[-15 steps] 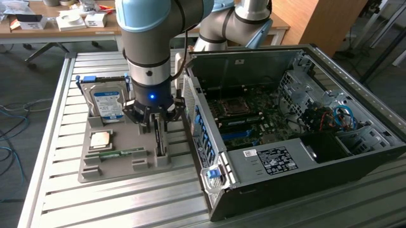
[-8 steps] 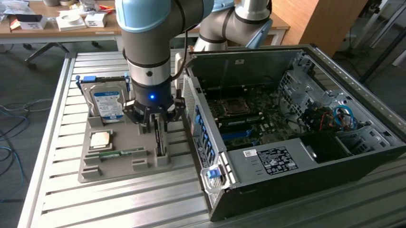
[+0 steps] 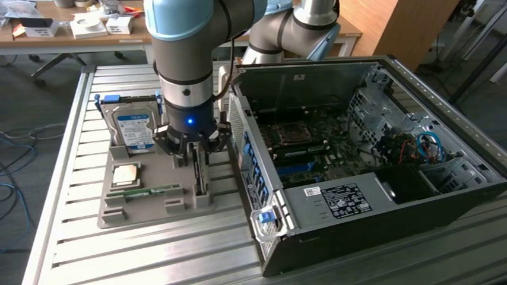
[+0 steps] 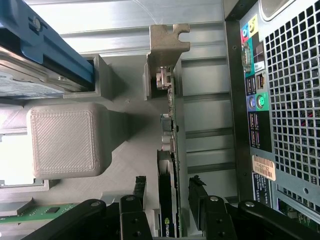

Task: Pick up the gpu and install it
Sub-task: 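Pick up the gpu and move the gpu toward the slot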

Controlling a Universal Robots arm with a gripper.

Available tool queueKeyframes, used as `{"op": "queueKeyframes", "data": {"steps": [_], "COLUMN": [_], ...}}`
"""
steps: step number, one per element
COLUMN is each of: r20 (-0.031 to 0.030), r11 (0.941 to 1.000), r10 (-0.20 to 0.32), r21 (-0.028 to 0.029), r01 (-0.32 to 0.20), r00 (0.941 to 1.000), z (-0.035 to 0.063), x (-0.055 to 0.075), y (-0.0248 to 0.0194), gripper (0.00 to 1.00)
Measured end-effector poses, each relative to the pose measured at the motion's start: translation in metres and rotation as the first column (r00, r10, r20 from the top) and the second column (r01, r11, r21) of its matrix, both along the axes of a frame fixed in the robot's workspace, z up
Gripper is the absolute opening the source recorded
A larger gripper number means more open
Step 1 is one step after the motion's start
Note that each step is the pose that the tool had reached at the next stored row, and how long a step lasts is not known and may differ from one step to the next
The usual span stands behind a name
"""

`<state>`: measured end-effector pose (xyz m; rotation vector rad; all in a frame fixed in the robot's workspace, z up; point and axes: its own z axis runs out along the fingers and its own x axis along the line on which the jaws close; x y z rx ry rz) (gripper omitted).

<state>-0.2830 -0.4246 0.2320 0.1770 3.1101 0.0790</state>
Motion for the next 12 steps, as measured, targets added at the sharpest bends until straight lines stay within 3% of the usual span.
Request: {"op": "queueKeyframes", "data": {"steps": [5,7,8,12], "r20": [0.0,0.0,0.0,0.0], "r11": [1.0,1.0,1.0,1.0], "r10": [0.0,0.0,0.0,0.0], "r21": [0.0,0.0001,0.0,0.0], "r01": [0.0,0.0,0.0,0.0], "r00": [1.0,1.0,1.0,1.0], "z": [0.0,0.0,0.0,0.0], "x": [0.0,0.0,0.0,0.0], "y": [0.0,0.0,0.0,0.0], "gripper": [0.47,0.46,0.39,0.39]}}
